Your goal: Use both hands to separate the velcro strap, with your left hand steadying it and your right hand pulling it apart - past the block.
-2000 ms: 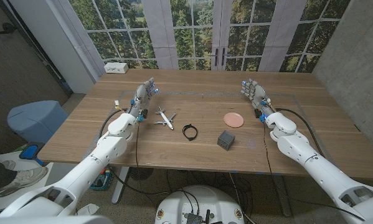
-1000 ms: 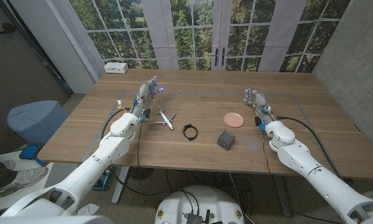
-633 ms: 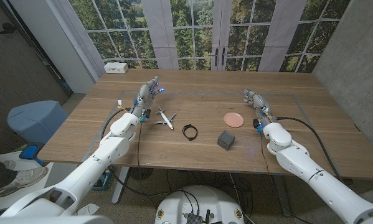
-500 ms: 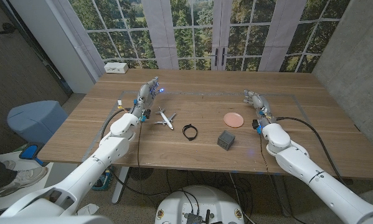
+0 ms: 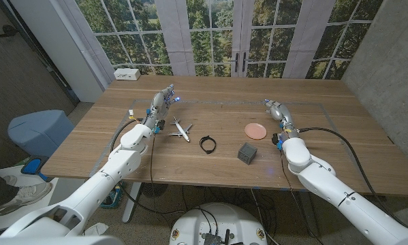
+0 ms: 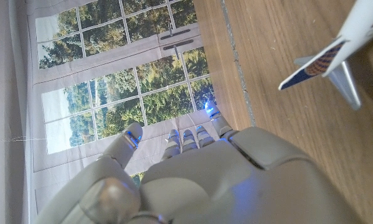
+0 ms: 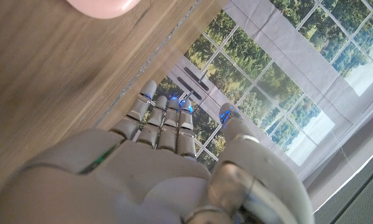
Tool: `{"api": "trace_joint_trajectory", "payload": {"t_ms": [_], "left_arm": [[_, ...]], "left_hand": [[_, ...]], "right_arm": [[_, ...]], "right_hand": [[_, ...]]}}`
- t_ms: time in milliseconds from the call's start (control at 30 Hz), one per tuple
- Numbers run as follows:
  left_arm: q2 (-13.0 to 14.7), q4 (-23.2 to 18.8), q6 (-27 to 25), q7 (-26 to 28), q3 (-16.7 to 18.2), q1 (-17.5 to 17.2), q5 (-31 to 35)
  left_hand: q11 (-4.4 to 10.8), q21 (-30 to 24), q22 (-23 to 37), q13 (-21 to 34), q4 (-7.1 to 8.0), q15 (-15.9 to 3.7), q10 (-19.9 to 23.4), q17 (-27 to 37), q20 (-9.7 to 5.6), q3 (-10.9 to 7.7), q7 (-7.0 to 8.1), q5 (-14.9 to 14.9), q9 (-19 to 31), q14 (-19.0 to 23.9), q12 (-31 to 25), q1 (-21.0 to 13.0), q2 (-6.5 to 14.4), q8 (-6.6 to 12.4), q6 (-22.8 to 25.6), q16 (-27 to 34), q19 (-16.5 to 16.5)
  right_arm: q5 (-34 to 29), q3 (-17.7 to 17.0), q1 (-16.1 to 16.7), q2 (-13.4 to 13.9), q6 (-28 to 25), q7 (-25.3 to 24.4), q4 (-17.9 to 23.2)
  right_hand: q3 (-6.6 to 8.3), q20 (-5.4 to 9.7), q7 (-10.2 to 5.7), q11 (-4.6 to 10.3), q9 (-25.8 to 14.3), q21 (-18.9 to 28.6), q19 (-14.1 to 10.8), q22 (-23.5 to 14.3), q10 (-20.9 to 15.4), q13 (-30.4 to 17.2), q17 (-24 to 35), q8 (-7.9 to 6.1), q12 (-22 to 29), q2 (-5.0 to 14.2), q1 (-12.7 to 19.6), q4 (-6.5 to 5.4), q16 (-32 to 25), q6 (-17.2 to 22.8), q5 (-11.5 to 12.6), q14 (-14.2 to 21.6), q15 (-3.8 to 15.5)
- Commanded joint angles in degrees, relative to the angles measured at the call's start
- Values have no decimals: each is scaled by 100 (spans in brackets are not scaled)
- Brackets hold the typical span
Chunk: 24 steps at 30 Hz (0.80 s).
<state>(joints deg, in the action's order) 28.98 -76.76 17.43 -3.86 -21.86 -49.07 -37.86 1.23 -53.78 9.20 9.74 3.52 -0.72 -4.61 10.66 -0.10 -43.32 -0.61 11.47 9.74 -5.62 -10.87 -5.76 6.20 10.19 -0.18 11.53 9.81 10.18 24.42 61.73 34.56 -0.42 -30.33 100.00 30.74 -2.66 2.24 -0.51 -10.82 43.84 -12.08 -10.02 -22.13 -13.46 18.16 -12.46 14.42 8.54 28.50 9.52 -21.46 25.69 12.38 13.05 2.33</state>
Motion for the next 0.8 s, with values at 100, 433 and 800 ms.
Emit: {"api": "trace_joint_trajectory", "payload": {"t_ms": [100, 433, 800], "left_arm": [[13, 2, 86, -37, 14, -26, -1], [21, -33, 119, -59, 17, -60, -6], [61, -163, 126, -28, 36, -149, -11]], "left_hand": [[-21, 45, 15, 27, -36, 13, -6, 3, 24, -21, -34, 61, 13, 24, -19, -58, 383, 24, 30, 32, 93], [-11, 87, 16, 27, -48, 15, -2, 0, 37, -15, -33, 64, 13, 28, -17, -59, 386, 22, 33, 30, 73], [-17, 132, 17, 27, -53, 10, -4, 0, 34, -11, -29, 67, 13, 26, -14, -56, 387, 19, 33, 26, 56]], "right_arm": [[-987, 301, 88, 6, -903, -553, 601], [-1418, 385, 202, 70, -1075, -670, 837], [-1898, 576, 248, 140, -1579, -629, 1117]], "right_hand": [[35, 34, -62, 65, -12, -12, -42, -13, -88, -40, 48, -29, 45, -12, 202, 70, -53, 94, 62, 60, 156], [51, 56, -107, 102, -18, -3, -132, -17, -166, -86, 92, -52, 87, -42, 391, 114, -111, 190, 97, 90, 207], [30, 61, -134, 153, -23, -15, -148, -19, -211, -122, 129, -62, 113, -75, 490, 101, -149, 254, 108, 93, 247]]}}
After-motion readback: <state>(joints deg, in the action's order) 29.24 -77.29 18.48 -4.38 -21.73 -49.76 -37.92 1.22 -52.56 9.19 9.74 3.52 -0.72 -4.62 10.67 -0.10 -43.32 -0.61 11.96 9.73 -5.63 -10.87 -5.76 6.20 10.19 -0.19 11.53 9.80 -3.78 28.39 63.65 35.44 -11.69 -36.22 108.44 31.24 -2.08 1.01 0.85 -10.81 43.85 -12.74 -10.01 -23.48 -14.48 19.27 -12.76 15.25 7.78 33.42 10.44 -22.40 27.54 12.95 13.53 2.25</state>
